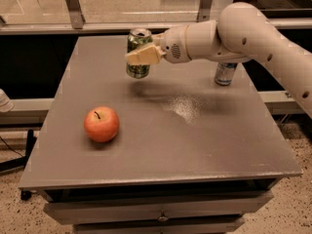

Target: Move green can near apple

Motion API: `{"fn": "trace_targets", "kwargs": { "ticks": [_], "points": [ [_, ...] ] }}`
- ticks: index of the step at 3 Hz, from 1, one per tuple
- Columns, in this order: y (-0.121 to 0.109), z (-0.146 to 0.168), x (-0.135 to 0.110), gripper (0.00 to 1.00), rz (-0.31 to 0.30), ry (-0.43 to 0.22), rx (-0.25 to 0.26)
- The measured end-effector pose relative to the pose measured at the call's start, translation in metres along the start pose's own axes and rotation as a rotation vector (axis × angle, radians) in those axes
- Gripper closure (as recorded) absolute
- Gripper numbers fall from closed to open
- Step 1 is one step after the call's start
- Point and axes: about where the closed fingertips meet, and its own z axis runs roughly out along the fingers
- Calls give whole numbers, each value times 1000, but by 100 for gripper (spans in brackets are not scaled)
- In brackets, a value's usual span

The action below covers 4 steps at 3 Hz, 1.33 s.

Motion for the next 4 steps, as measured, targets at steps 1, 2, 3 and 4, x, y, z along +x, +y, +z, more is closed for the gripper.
{"fn": "trace_targets", "kwargs": {
  "ticks": [1, 2, 3, 4],
  "points": [
    [38, -7, 12, 100, -87, 48, -65],
    [64, -11, 33, 100, -172, 108, -95],
    [84, -11, 45, 100, -215, 136, -129],
    [101, -11, 50, 100, -232, 143, -163]
  ]
}}
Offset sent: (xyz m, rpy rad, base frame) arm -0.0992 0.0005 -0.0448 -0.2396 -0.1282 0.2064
